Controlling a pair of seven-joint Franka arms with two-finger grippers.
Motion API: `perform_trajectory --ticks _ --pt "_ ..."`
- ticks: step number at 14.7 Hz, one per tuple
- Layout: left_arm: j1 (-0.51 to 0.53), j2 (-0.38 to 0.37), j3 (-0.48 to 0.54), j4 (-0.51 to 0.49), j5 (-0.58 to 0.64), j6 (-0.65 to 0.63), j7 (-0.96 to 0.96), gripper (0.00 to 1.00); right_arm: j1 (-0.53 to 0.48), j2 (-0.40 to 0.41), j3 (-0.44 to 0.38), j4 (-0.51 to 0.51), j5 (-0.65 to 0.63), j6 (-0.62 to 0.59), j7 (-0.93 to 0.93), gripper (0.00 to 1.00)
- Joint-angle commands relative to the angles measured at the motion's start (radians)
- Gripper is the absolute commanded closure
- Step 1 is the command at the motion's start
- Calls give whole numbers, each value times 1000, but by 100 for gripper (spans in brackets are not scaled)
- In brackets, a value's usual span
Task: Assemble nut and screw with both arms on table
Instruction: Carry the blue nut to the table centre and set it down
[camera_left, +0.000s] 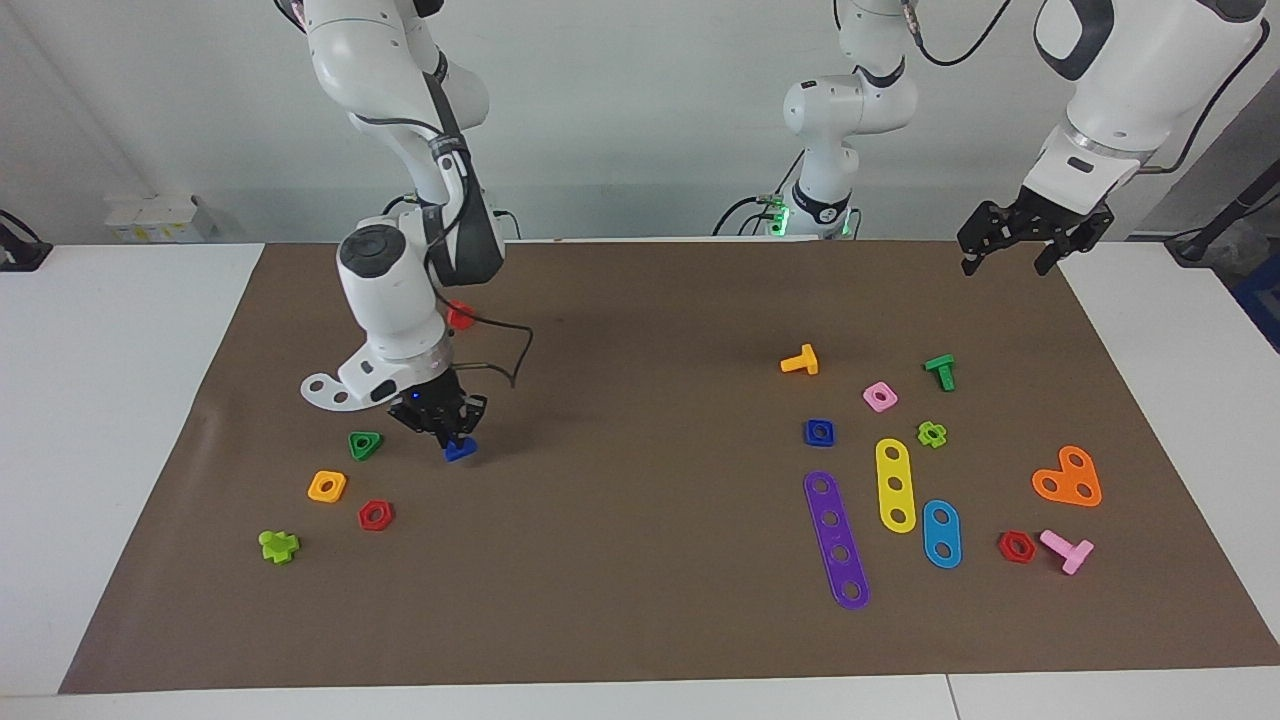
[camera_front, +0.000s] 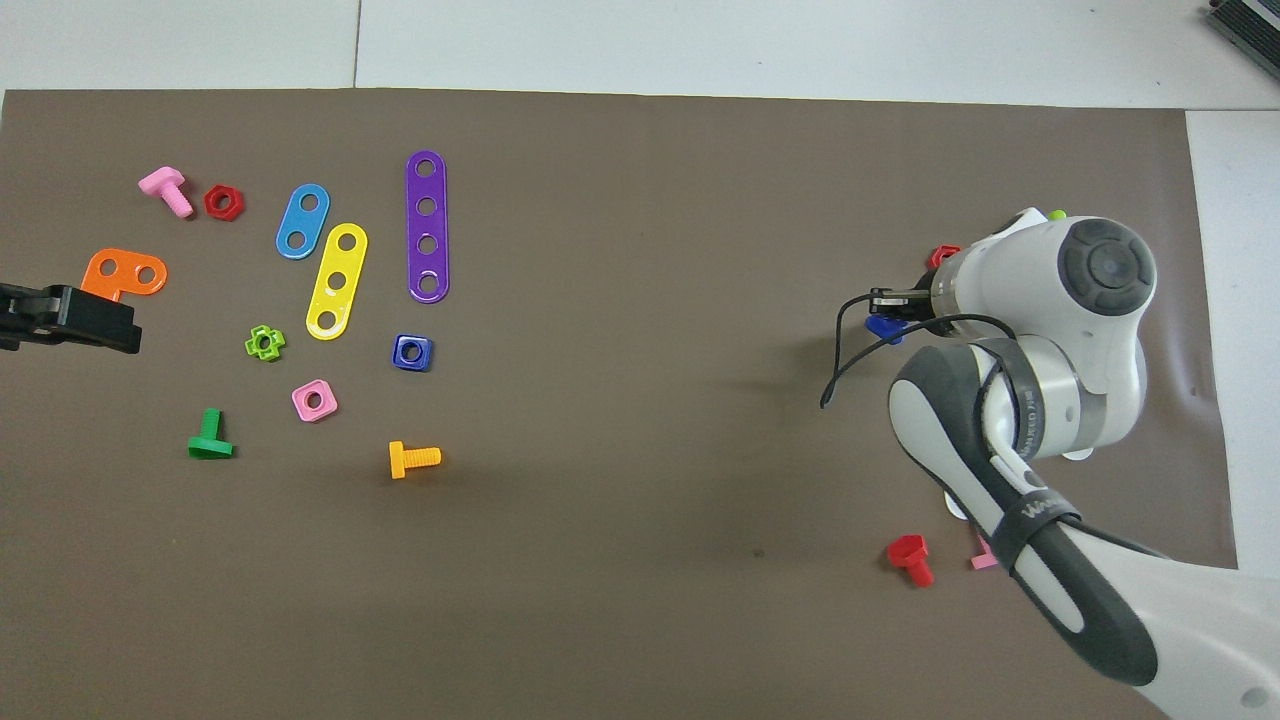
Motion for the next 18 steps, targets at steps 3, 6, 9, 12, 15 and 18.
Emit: perform_trajectory --ticks 3,6,9,12,15,18 --pt "-1 -30 5 -35 -13 14 -8 0 154 26 4 82 14 -27 197 100" --pt "-1 -30 5 -35 -13 14 -8 0 233 60 4 114 -2 -27 308 100" --pt "-1 -30 5 -35 -13 14 -8 0 322 246 -5 342 -31 -141 416 100" --pt "-1 -30 5 -35 -13 14 -8 0 329 302 1 435 -92 -188 469 100" --pt "-1 -30 5 -35 -13 14 -8 0 335 299 1 403 -92 -192 477 100" --pt "-1 -30 5 -35 -13 14 -8 0 335 285 2 364 -89 -188 478 100"
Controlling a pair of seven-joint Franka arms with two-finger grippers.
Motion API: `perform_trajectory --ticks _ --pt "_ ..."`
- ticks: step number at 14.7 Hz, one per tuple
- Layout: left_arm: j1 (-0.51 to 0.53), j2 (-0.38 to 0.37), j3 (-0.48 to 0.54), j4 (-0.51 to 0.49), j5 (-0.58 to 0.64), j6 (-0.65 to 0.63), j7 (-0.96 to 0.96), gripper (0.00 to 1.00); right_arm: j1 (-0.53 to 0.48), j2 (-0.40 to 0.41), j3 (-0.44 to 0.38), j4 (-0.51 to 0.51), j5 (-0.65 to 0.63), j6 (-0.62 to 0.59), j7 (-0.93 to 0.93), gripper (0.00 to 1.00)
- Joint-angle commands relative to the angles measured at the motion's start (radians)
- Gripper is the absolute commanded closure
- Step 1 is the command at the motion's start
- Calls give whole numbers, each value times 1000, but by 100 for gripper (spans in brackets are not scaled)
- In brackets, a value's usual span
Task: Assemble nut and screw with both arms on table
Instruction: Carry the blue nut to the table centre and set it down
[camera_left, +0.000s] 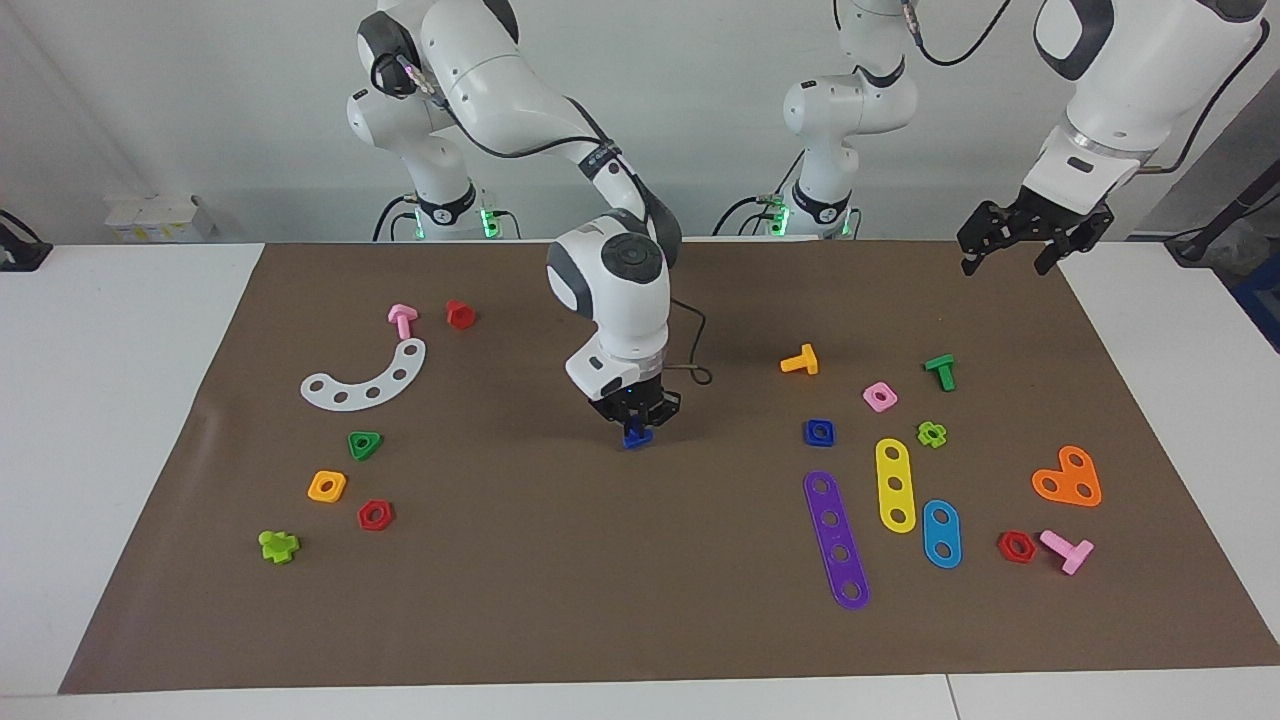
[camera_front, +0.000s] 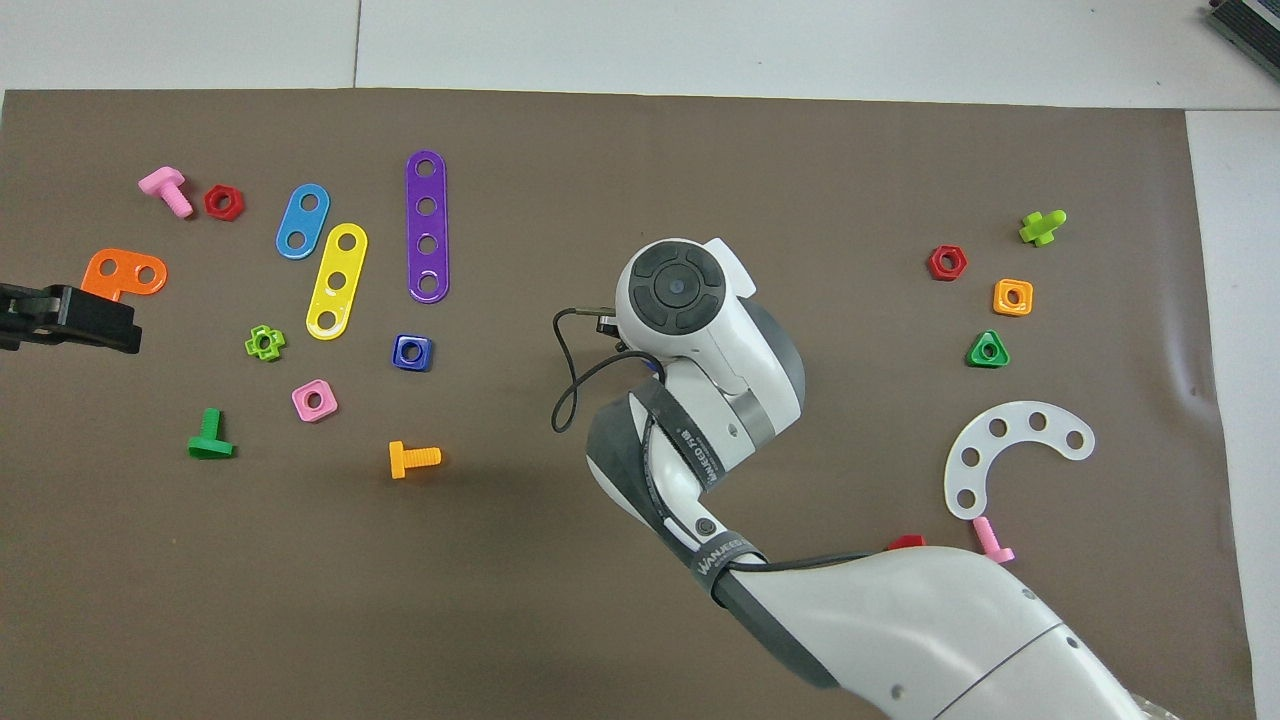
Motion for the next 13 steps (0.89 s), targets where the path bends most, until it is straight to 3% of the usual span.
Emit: perform_trajectory --ticks 1,2,3,4,5,6,8,13 --pt "-1 -30 5 -35 -13 14 -8 0 0 -17 5 -30 -26 -10 39 100" --pt "-1 -30 5 -35 -13 16 -8 0 1 -20 5 -39 -26 -10 57 100" --pt "-1 -30 5 -35 -13 16 -8 0 3 -26 6 -50 -26 -7 76 89" --pt "-1 -30 5 -35 -13 14 -8 0 13 -27 5 -52 -26 -10 76 87" --pt "-1 -30 6 -35 -13 14 -8 0 12 -27 5 -52 -26 -11 73 76" --pt "-1 -30 6 -35 -13 14 -8 0 10 -29 5 -52 -25 -2 73 44" --pt "-1 -30 5 -35 -13 14 -8 0 -7 -52 3 -52 -26 8 62 0" --pt "-37 -34 -12 -31 -13 -4 0 0 -114 -202 3 -150 -26 7 -13 0"
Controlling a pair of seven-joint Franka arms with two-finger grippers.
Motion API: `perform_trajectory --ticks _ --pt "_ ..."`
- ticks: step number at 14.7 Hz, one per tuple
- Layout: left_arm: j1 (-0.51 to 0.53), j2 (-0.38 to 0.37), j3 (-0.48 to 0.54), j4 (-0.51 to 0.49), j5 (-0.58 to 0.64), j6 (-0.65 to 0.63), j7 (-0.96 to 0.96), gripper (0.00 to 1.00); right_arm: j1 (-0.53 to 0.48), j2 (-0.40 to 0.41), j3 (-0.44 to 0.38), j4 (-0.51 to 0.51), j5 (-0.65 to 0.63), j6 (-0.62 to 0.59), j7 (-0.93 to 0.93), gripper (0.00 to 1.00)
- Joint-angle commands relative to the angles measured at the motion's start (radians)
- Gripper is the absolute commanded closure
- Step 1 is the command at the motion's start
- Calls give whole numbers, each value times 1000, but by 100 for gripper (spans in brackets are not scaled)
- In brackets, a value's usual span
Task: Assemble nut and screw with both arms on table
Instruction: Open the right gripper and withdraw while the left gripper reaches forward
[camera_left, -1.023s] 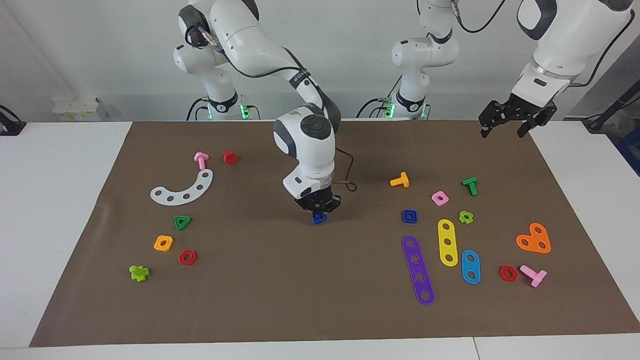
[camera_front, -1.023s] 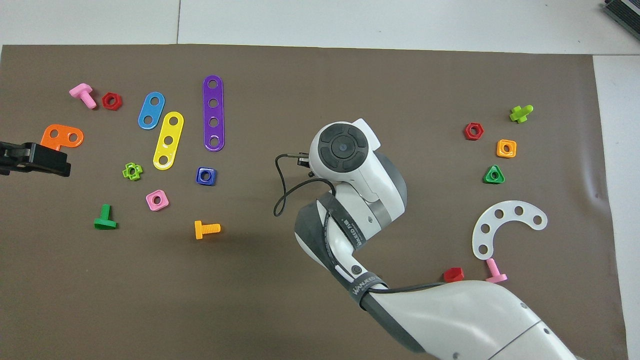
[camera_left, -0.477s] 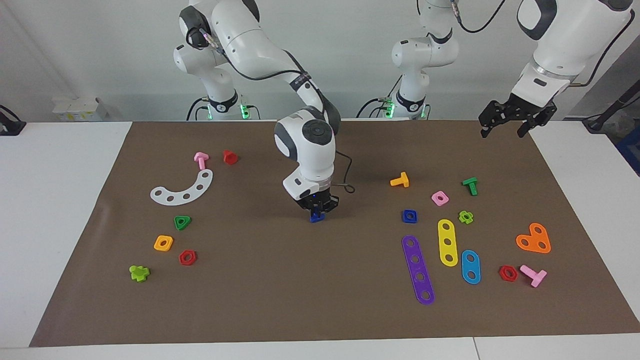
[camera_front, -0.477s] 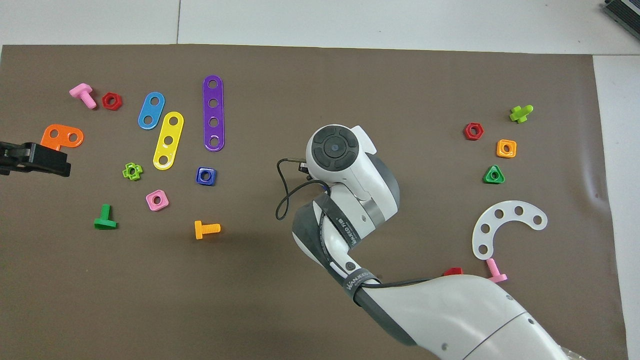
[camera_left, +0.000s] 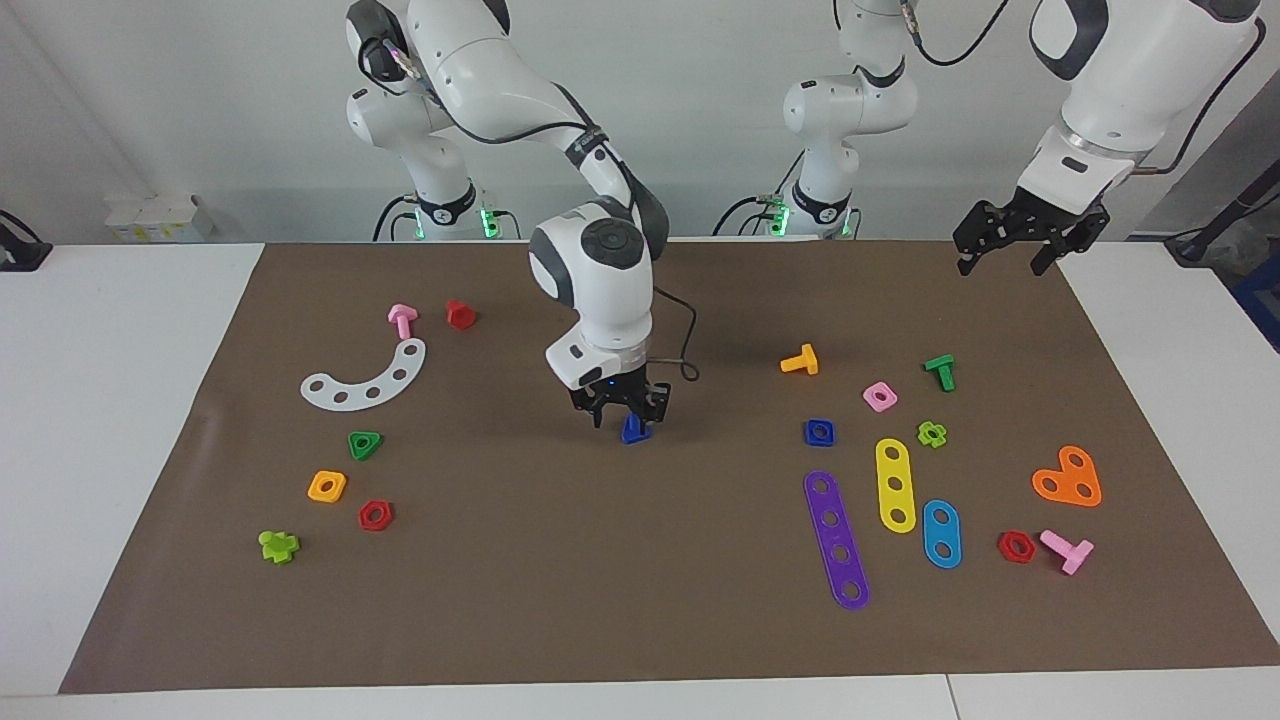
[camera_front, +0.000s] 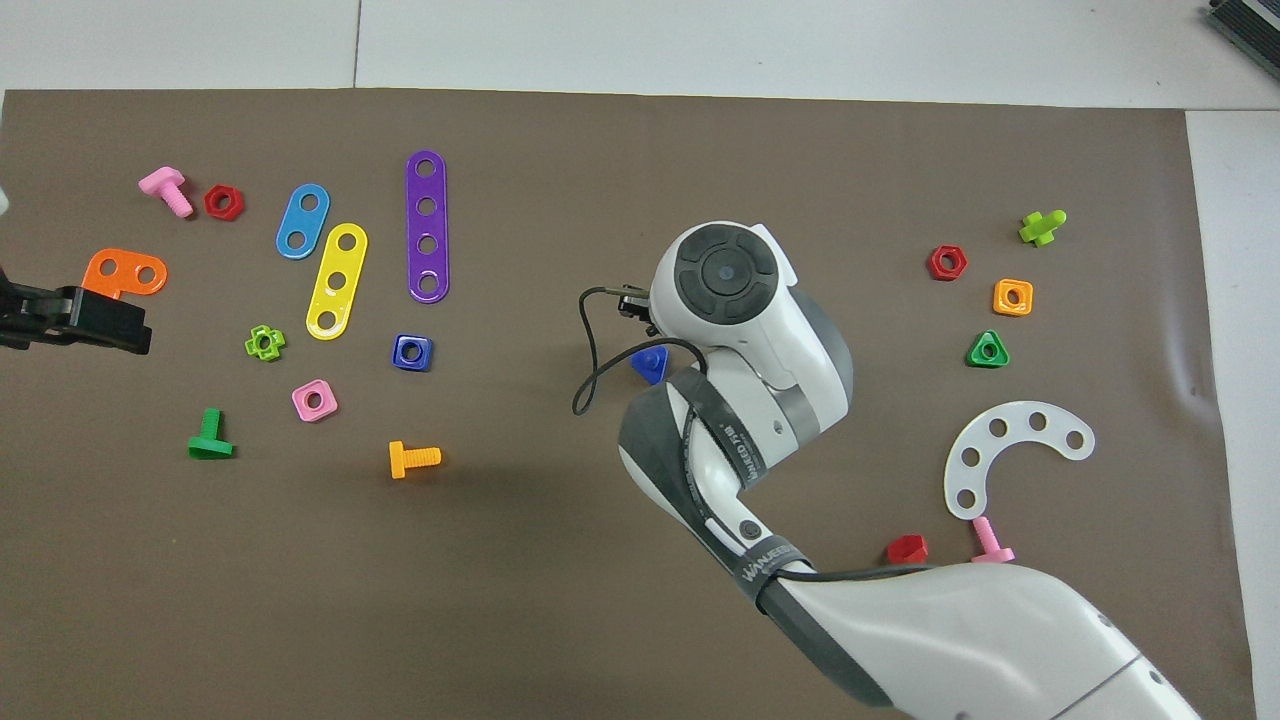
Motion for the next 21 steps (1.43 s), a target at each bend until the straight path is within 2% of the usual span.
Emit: perform_trajectory --ticks 1,3,6,9,12,16,19,21 --pt "-28 -42 0 -45 -13 -6 -7 0 -85 -139 11 -127 -22 4 -65 0" --pt "-32 -65 4 -101 -13 35 -13 4 -147 -214 11 -179 -22 3 -104 0" --pt "-32 -54 1 -118 -13 85 -27 0 -220 -291 11 -201 -22 -13 -124 0" --pt "-63 24 0 -118 -23 160 -104 0 -297 -371 11 -215 -8 -66 -254 0" --pt "-130 127 0 -150 -45 340 -217 2 -359 -436 8 -203 -5 -138 -383 0" --pt "-138 135 0 -320 -83 578 -218 6 -392 -459 -1 -91 24 -307 -452 0" --pt "-166 144 0 -438 -83 695 -220 11 -460 -453 -3 -14 100 -365 -527 0" --pt "-198 149 0 -480 -83 741 -226 13 -492 -448 -5 29 107 -410 -593 0"
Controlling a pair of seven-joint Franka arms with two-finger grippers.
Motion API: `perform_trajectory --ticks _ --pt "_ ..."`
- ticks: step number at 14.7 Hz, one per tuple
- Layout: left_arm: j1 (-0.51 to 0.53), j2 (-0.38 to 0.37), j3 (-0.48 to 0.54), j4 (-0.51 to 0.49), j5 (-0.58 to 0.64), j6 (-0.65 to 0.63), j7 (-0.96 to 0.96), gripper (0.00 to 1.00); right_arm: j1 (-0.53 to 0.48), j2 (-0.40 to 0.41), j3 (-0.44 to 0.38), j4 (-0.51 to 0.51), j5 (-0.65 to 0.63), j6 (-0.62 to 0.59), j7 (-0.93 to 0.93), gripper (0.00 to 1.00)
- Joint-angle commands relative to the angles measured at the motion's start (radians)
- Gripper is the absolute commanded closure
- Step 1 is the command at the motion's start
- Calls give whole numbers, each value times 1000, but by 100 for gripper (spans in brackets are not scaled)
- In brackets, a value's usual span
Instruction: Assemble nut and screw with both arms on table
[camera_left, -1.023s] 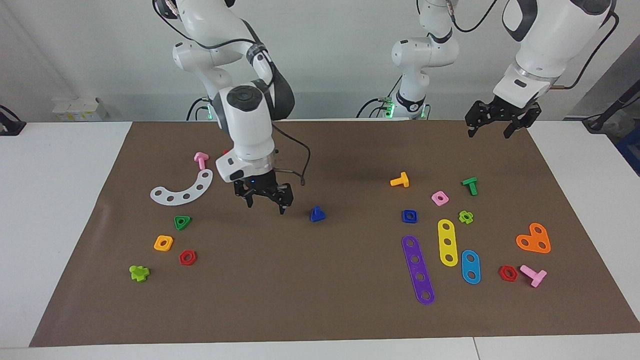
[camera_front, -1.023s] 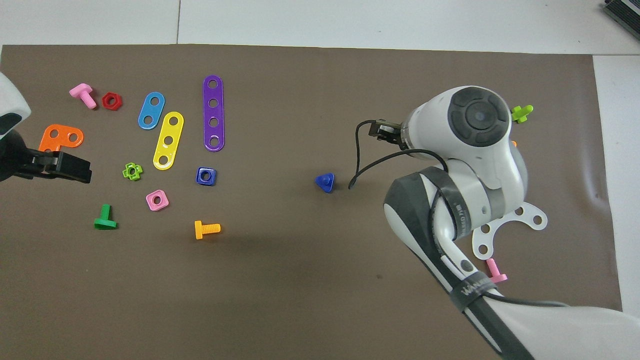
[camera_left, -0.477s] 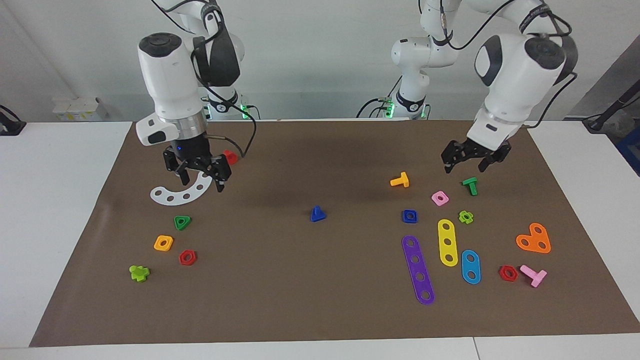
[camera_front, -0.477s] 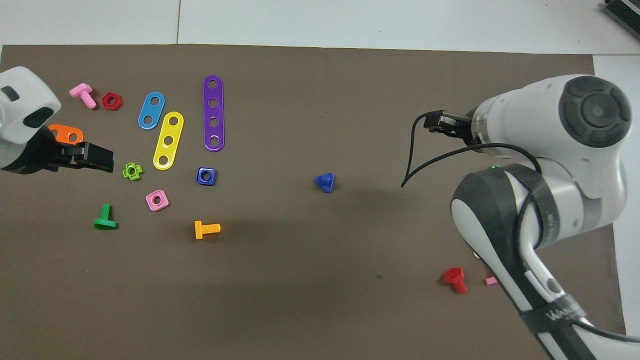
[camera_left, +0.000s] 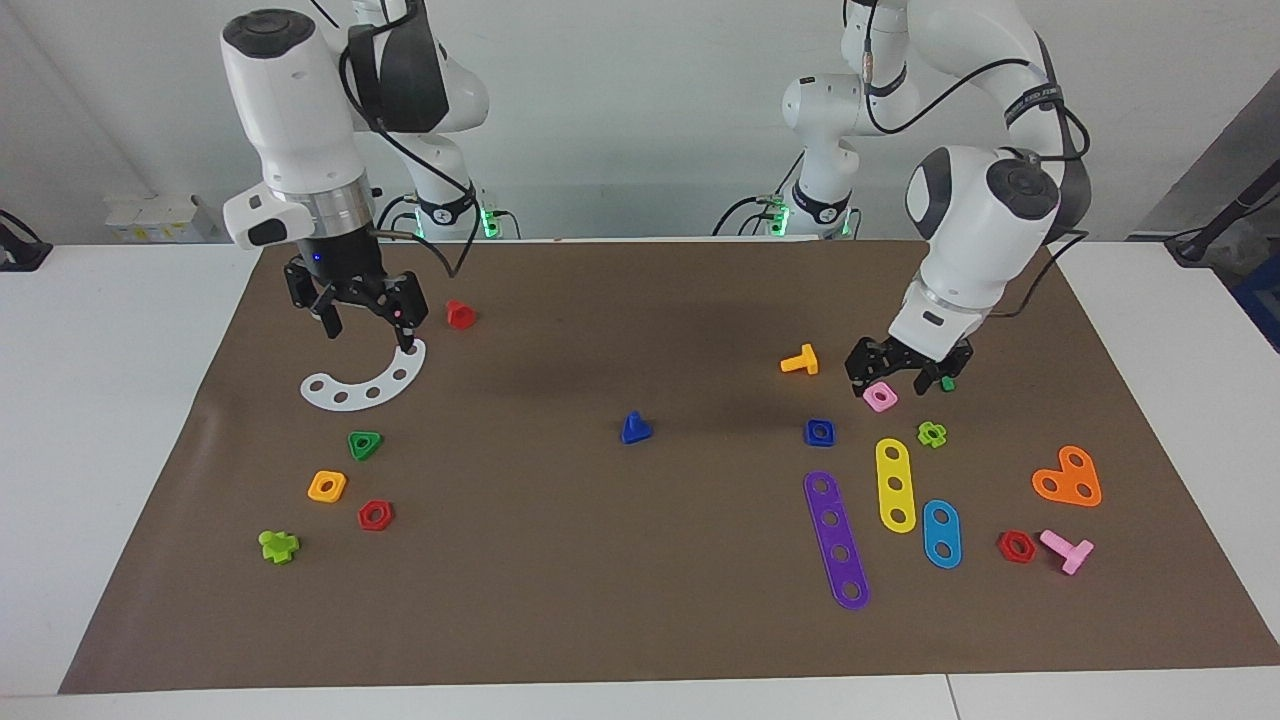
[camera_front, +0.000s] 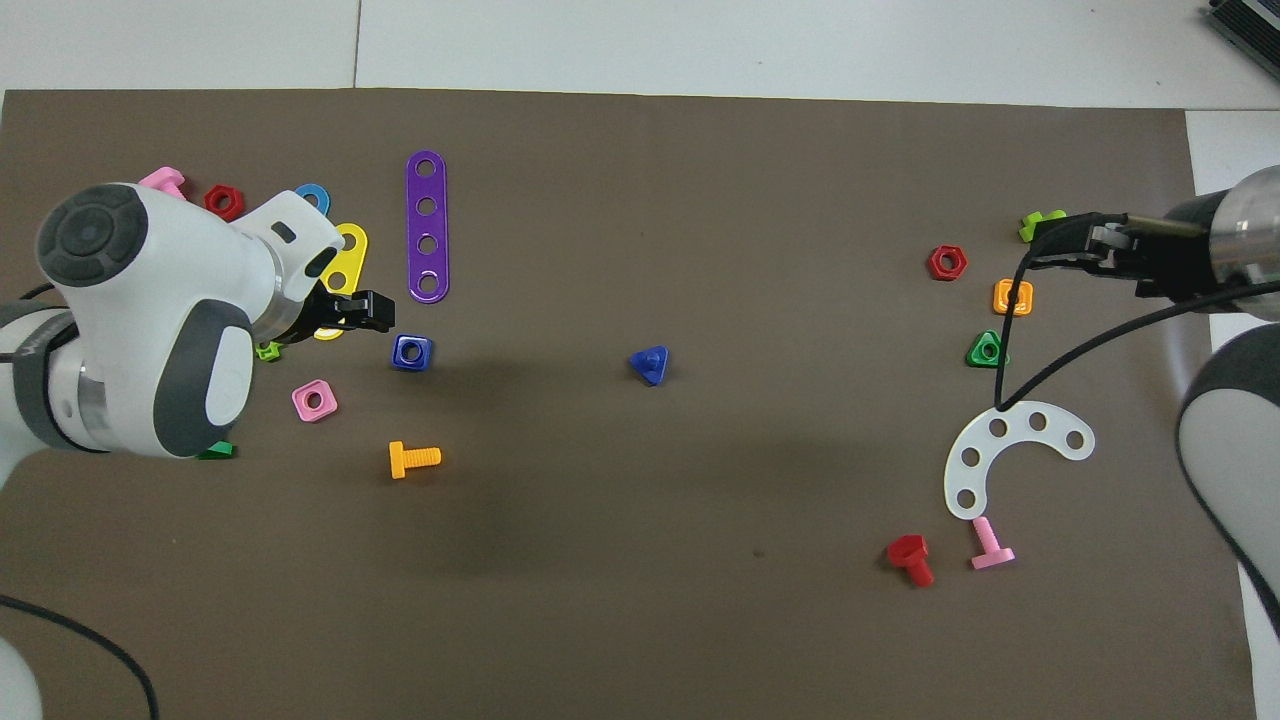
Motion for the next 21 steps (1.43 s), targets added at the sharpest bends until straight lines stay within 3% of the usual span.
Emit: perform_trajectory --ticks 1,7,11,21 --pt "-44 -14 13 -82 -19 77 -14 16 -50 20 4 75 26 -83 -96 0" --pt "-76 86 14 -85 -10 218 34 19 -65 33 11 83 14 -114 -149 0" --pt "-75 97 16 -77 -5 221 98 19 -67 22 7 77 14 -206 -147 0" --pt "-67 123 18 -79 -3 223 242 26 -65 16 9 80 -20 -246 -149 0"
